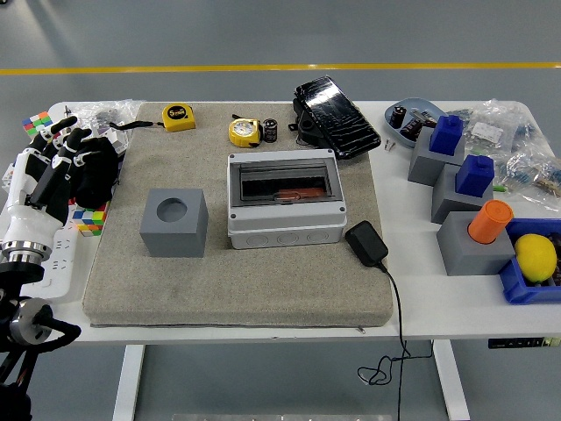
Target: Fetch the battery,place it into the box,close the lid of the box
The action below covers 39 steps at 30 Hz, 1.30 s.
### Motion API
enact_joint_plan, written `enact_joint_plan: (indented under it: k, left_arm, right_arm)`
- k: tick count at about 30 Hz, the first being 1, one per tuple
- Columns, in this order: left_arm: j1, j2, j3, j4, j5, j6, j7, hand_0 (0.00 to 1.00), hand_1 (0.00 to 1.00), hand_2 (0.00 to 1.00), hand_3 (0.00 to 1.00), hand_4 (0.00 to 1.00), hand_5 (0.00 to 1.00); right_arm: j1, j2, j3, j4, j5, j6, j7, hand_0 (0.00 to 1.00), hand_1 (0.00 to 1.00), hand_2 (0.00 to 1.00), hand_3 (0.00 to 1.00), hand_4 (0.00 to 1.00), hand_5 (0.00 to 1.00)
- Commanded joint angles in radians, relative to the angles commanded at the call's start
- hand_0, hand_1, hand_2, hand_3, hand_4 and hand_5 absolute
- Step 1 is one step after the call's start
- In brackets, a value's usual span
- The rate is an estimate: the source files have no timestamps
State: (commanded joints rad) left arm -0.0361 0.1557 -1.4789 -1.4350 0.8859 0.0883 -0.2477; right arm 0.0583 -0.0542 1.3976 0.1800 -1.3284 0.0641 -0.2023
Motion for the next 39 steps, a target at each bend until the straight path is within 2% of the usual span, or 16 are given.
enact_joint_plan:
  k: [7,17,28,31,34,39]
  left_arm:
    - [0.01,0.007,0.004,-0.006,0.001,0.002,0.0,0.445,0.563,0.558,0.628,0.998,0.344]
    - [0.019,0.015,0.006,-0.007,0.006,0.001,0.004,0.443,0.562,0.558,0.627,0.998,0.345]
    - [0.111,0.029,0.034,0.051,0.003,-0.001,0.01,0.444,0.562,0.559,0.626,0.998,0.345]
    - [0.104,0.032,0.037,0.075,0.012,-0.003,0.012,0.443,0.562,0.558,0.626,0.998,0.347]
    - [0.102,0.027,0.034,0.072,0.015,-0.002,0.013,0.443,0.562,0.558,0.626,0.998,0.347]
    - [0.08,0.008,0.036,0.06,0.017,-0.001,0.016,0.442,0.562,0.558,0.627,0.998,0.349]
  right_arm:
    - [0.003,0.007,-0.024,0.0,0.015,0.002,0.002,0.611,0.659,0.683,0.586,0.984,0.555]
    - [-0.015,0.01,0.004,0.0,-0.005,0.0,-0.001,0.611,0.658,0.683,0.587,0.984,0.555]
    - [-0.114,-0.006,0.019,0.0,-0.046,0.002,-0.02,0.61,0.66,0.682,0.587,0.984,0.555]
    - [-0.114,0.001,0.09,0.0,-0.086,-0.005,-0.029,0.612,0.66,0.682,0.587,0.984,0.556]
    - [-0.102,0.01,0.131,0.0,-0.085,-0.011,-0.025,0.612,0.66,0.682,0.587,0.984,0.556]
    - [-0.072,0.014,0.102,0.0,-0.071,-0.008,-0.029,0.611,0.66,0.682,0.586,0.983,0.557]
